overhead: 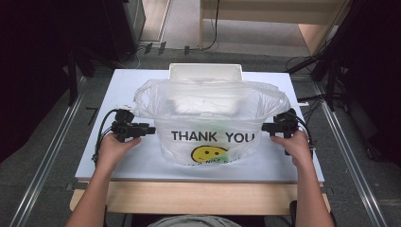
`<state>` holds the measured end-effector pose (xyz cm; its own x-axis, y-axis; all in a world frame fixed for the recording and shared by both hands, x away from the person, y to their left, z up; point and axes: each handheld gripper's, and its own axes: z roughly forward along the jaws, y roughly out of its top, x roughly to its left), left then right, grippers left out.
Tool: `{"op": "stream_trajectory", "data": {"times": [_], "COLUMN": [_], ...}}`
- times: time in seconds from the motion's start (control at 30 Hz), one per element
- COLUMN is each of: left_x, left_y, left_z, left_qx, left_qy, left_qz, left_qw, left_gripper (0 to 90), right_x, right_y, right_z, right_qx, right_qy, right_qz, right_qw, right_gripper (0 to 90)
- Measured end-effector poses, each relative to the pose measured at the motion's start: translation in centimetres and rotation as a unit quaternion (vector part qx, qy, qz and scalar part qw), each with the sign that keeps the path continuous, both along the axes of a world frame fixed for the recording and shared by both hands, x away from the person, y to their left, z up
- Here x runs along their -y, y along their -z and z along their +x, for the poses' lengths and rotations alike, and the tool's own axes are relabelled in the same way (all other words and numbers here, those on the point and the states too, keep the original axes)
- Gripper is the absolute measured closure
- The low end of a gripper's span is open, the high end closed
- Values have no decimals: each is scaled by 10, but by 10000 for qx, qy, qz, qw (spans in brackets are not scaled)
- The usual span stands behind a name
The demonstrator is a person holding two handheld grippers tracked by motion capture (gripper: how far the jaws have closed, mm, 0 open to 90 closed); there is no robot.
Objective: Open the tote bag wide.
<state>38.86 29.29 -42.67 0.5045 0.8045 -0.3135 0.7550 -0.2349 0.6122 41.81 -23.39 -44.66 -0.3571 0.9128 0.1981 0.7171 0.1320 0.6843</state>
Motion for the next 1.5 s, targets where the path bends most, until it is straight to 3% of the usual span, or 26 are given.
{"op": "stream_trajectory", "data": {"times": [0.17,0.27,0.33,0.5,0.73,0.83,0.97,1.17,1.2,1.27,1.5], "left_x": [-2,-2,-5,-9,-12,-11,-11,-11,-11,-11,-14], "left_y": [1,3,4,4,4,2,1,0,-1,-2,-5], "left_z": [1,2,4,4,5,8,10,11,11,11,10], "left_qx": [31,-104,-242,-263,-219,-213,-197,-142,-94,-106,-78], "left_qy": [24,-48,-80,-45,-80,-106,-59,-173,-162,-152,-209], "left_qz": [18,126,102,-41,-57,86,-32,-1,-56,-107,-152], "left_qw": [10000,9999,9996,9996,9997,9997,9998,9998,9998,9998,9996], "left_gripper": [560,493,459,424,387,377,367,412,413,403,400], "right_x": [4,5,5,5,9,8,4,3,2,0,1], "right_y": [-5,-7,-7,-7,-8,-8,-3,-4,-7,-11,-13], "right_z": [-2,-1,-1,-1,-2,-3,-2,-1,-1,-1,-4], "right_qx": [67,66,89,32,60,23,-78,-82,-64,-25,-2], "right_qy": [-137,-127,-160,-221,-225,-272,-341,-382,-337,-341,-470], "right_qz": [150,190,157,211,242,240,203,240,431,555,497], "right_qw": [9998,9997,9997,9995,9994,9993,9992,9989,9985,9979,9977], "right_gripper": [164,183,193,224,308,309,316,336,345,356,378]}}
